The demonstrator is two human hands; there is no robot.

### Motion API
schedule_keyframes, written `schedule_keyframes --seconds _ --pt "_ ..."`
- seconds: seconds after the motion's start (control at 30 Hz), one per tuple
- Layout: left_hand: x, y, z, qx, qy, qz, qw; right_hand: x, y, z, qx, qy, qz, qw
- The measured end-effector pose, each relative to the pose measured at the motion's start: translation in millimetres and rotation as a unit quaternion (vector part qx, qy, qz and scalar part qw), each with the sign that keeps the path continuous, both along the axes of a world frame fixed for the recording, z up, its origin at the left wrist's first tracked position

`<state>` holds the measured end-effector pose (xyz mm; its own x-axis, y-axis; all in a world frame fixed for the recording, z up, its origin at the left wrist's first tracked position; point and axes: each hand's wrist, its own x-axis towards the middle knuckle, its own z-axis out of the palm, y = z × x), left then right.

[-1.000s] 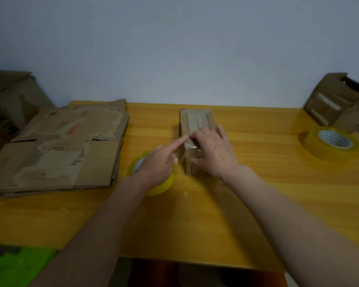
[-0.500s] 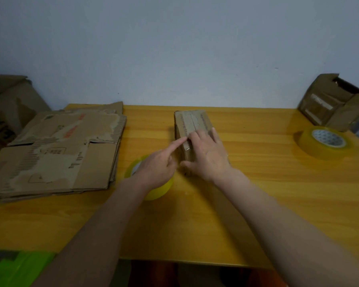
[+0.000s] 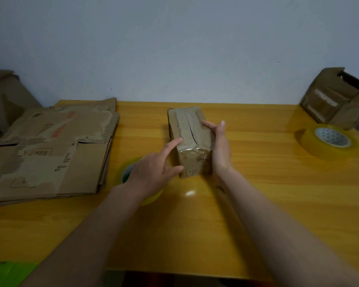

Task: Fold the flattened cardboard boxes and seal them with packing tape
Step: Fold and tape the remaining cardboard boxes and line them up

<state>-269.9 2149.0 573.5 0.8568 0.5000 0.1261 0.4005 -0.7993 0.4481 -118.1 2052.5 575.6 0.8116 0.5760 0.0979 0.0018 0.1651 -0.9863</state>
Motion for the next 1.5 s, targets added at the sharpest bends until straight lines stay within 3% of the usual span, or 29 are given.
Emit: schedule_keyframes --seconds 0.2,0.4,0.57,0.8,1.0,1.17,1.3,1.5 --pt "3.5 6.3 -14.4 0.005 -0.011 -0.006 1.000 26.6 -11.3 -33.0 -0.063 -0.280 0.038 0.957" --pt "5.0 6.6 -18.5 0.005 -0.062 -0.021 0.998 51.6 -29.0 -28.8 -0.178 -0.480 0.145 0.847" --pt "6.4 4.2 -24.3 -0.008 -0.079 0.004 0.997 53.9 -40.4 -13.2 -0.250 -0.496 0.159 0.816" --pt "12.8 -5.8 -21.1 0.008 -0.099 0.056 0.994 51.5 -32.4 3.9 -0.267 -0.542 0.128 0.786" --pt "15.8 -15.3 -12.2 0.002 -0.091 0.090 0.992 42.7 -36.2 11.9 -0.321 -0.483 0.139 0.803" --pt "5.5 -14.8 -6.5 -0.071 -0.074 0.062 0.993 -8.9 -35.2 14.4 -0.332 -0.405 0.029 0.851" --pt "-11.4 -17.9 2.5 -0.056 -0.181 0.122 0.974 -38.6 -16.3 34.4 -0.366 -0.441 -0.050 0.818" --pt "-48.2 -0.1 28.8 -0.039 -0.312 0.220 0.924 -36.1 14.1 51.4 -0.549 -0.426 0.002 0.719"
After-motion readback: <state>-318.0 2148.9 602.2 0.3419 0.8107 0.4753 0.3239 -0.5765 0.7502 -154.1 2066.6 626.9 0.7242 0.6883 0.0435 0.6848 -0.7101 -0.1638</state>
